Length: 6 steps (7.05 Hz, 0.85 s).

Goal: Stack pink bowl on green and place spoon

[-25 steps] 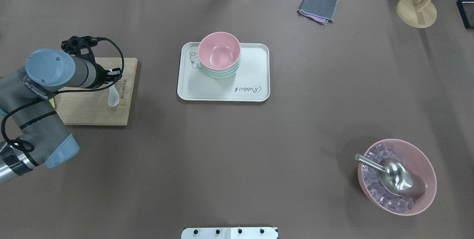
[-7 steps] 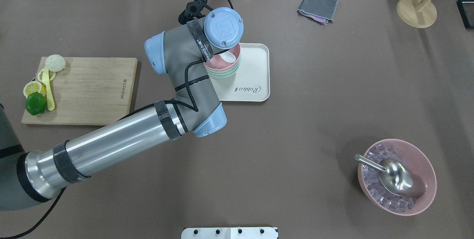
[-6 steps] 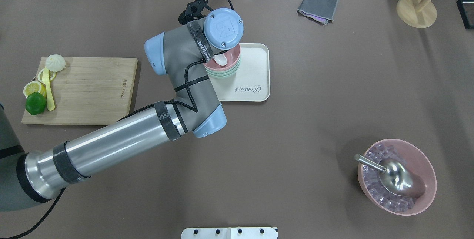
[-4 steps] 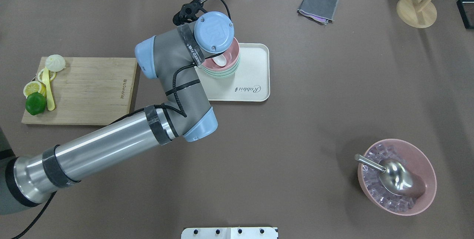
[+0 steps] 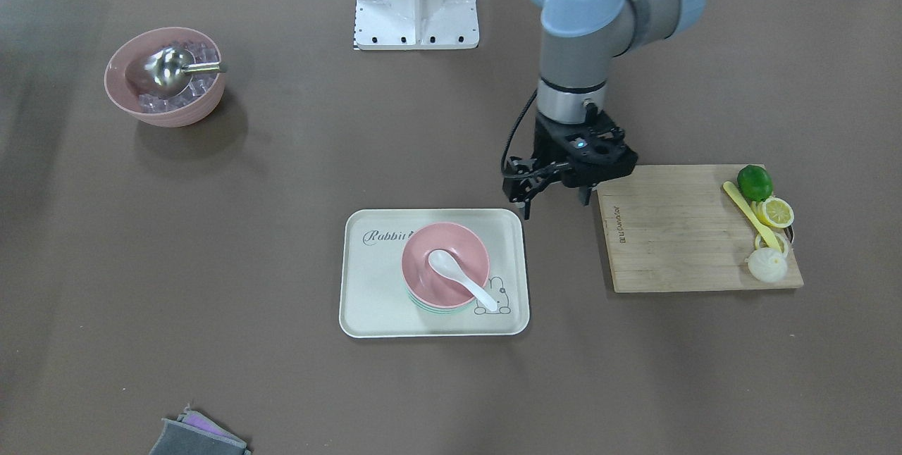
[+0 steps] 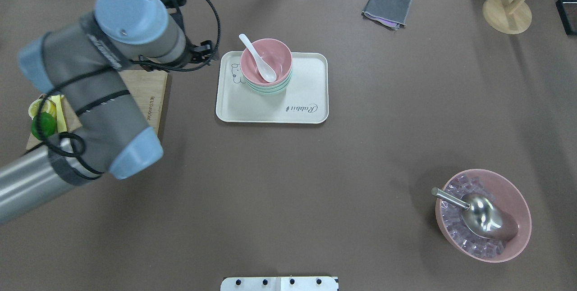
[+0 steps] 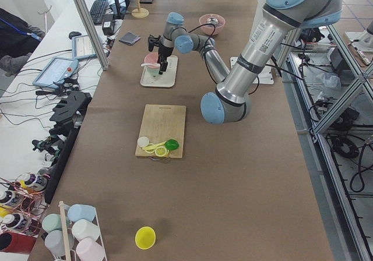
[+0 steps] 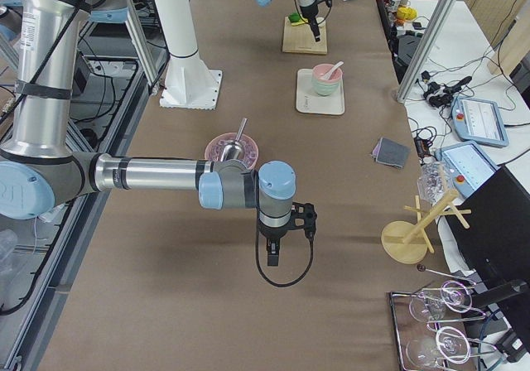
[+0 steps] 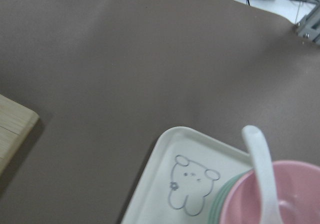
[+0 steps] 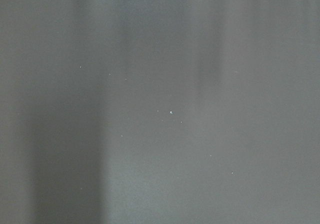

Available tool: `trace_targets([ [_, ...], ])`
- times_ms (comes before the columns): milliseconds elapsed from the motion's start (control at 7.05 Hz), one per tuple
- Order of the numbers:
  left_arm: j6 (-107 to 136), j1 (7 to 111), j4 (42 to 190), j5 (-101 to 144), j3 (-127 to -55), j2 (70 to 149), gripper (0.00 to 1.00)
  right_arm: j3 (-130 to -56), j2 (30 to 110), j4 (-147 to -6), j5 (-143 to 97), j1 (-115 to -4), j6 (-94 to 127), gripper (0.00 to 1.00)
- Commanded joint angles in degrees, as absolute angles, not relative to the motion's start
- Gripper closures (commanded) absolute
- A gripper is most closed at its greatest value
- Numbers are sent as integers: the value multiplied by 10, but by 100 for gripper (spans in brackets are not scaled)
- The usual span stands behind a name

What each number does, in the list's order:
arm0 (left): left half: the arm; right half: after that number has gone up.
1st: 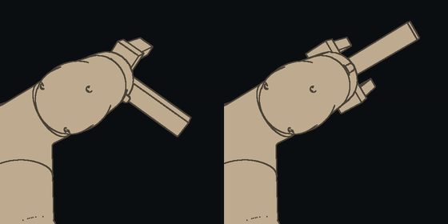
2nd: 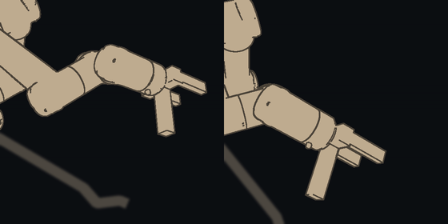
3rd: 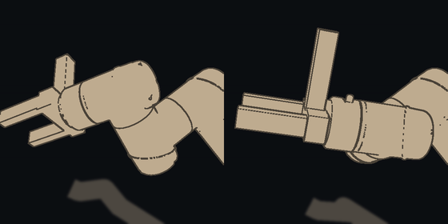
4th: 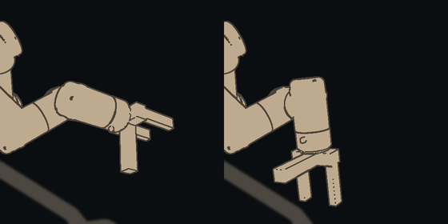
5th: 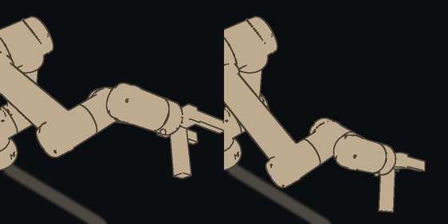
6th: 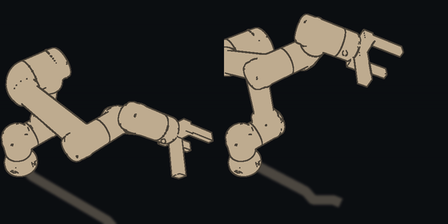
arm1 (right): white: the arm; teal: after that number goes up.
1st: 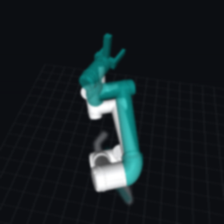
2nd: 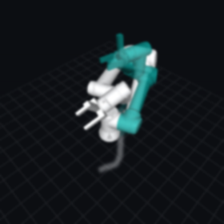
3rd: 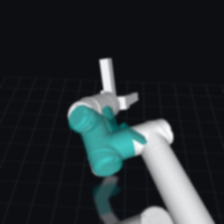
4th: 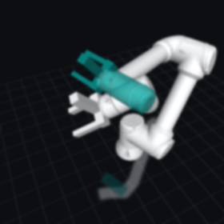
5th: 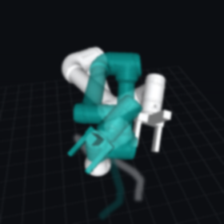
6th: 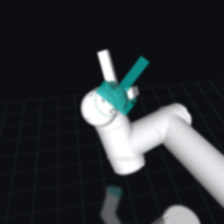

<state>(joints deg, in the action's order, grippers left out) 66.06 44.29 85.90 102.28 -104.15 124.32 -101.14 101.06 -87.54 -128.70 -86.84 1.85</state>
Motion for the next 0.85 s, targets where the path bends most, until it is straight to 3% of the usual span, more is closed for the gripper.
trace_targets([
  [0,411,537,821,1112,-1087,1161,1,-1008,1012,-875,-1285,-868,18,0],
  [284,103,677,820,1193,-1060,1087,1,-1007,1015,-875,-1285,-868,18,0],
  [709,-204,875,822,1266,-921,1052,1,-1003,1016,-875,-1283,-868,18,0],
])
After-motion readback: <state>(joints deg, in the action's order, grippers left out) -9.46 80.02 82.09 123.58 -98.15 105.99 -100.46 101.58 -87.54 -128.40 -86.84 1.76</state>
